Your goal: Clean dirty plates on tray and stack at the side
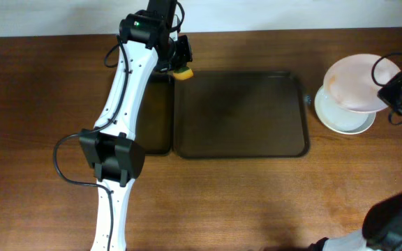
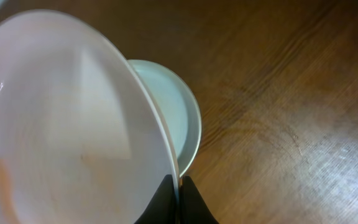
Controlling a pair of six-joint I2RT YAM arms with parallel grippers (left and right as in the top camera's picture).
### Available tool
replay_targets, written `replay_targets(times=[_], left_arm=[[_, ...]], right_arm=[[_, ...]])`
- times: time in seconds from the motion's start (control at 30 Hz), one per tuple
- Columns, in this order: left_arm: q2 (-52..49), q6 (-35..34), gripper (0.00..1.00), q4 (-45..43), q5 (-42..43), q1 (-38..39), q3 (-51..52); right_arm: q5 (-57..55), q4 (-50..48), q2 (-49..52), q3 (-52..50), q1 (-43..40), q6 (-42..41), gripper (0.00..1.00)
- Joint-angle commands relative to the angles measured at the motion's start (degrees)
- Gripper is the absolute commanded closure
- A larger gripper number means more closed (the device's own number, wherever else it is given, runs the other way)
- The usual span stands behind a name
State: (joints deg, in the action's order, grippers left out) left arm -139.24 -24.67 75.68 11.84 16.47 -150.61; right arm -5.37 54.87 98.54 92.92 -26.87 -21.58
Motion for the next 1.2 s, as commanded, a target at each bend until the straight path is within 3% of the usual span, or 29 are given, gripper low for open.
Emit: replay_targets(times=[0.0, 0.2, 0.3, 0.47, 0.5, 0.63, 0.87, 0.9, 1.0, 1.03, 1.1, 1.17], left_arm=[[-1.03, -0.09, 1.0, 0.28, 0.63, 0.02, -0.39], [-1.22, -0.09, 1.0, 0.48, 0.42, 0.02, -0.39], [-1.22, -0.09, 1.0, 1.57, 0.39, -0.13, -0.39], [-1.22, 1.07, 1.0, 8.96, 0.37, -4.24, -0.42], [-1.33, 2.14, 1.0, 10.29, -0.76, -5.05, -0.42], [-4.13, 5.51, 1.0, 15.54, -19.85, -6.19, -0.39], [-14.47, 8.17, 0.99, 19.1, -21.09, -6.58, -0.35], [-15.17, 9.66, 0.92, 18.86, -20.52, -6.58, -0.35], [-15.47, 10.27, 0.32, 18.95, -19.56, -6.58, -0.37], [-15.37, 10.25, 0.21, 19.61, -18.14, -6.58, -0.96], [-15.12, 10.27, 0.13, 21.07, -17.81, -6.62, -3.61], [-11.72, 10.12, 0.11, 21.07, -15.15, -6.84, -6.29]], right_arm=[[2.03, -1.95, 8.55, -0.31, -3.76, 0.13, 0.96], [4.02, -5.22, 20.52, -0.31, -2.93, 3.72, 0.94], [6.05, -3.87, 20.22, 0.09, 0.46, 7.85, 0.72], [10.58, 11.45, 15.28, 15.3, 3.48, 8.52, 0.58], [12.68, 13.25, 15.13, 17.31, 4.09, 10.12, 0.57], [14.84, 15.58, 15.19, 18.75, 10.54, 12.37, 0.52], [13.09, 15.67, 15.19, 18.73, 16.85, 12.81, 0.46], [13.09, 15.82, 15.19, 18.73, 16.85, 12.81, 0.46], [13.14, 15.85, 15.19, 18.73, 16.85, 12.81, 0.45], [13.86, 15.85, 15.17, 18.73, 16.85, 12.83, 0.46], [16.85, 15.91, 15.13, 18.75, 16.85, 13.57, 0.45], [18.93, 16.48, 14.82, 19.28, 16.85, 13.9, 0.45]])
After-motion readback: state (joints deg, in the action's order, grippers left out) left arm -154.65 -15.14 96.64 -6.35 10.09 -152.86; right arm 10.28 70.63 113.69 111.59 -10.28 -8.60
